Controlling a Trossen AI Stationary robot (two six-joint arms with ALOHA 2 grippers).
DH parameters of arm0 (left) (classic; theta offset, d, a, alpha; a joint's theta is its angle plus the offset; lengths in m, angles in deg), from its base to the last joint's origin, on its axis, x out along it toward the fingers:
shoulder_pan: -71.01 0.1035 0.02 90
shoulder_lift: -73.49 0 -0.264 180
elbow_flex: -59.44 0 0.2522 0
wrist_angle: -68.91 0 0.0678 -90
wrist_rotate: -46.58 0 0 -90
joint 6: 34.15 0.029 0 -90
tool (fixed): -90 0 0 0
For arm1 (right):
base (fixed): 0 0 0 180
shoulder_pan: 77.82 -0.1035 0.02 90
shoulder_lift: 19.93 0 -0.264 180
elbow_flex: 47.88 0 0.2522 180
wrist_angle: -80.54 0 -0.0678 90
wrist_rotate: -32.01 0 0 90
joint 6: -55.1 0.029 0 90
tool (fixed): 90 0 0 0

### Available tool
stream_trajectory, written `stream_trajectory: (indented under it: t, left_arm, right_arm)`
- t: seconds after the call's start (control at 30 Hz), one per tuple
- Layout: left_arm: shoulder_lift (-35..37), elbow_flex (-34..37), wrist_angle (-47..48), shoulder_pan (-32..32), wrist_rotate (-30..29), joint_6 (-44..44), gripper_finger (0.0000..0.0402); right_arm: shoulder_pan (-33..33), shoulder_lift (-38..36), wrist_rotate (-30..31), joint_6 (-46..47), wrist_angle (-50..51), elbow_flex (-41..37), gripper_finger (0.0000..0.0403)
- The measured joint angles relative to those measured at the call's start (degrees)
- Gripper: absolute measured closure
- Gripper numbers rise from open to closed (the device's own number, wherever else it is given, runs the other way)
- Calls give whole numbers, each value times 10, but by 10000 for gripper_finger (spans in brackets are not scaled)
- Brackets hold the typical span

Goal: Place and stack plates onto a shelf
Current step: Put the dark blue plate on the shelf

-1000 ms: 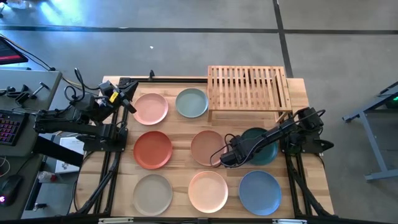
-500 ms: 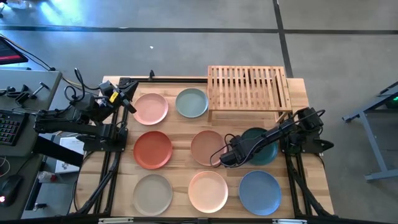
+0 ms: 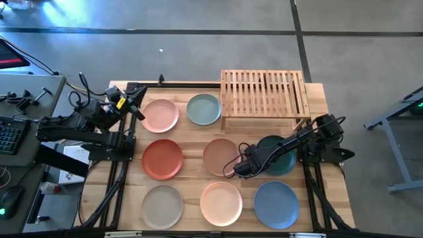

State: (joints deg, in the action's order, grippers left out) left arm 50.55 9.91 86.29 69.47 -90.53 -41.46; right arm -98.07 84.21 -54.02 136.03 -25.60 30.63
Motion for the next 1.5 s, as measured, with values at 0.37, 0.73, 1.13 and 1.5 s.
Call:
stream_trajectory:
  t: [0.37, 0.73, 1.13, 1.5]
  left_arm:
    - [0, 0, 0, 0, 0, 4, 401]
    - [0, 0, -6, 0, 0, 24, 401]
    - [0, 0, -25, 0, 0, 25, 401]
    - [0, 0, -43, 0, -2, 59, 401]
  right_arm:
    - [-2, 0, -28, 0, 39, 52, 403]
    - [7, -1, 28, 0, 164, 160, 403]
    - [9, -1, 16, -15, 266, 289, 403]
    - [9, -5, 52, -18, 300, 436, 403]
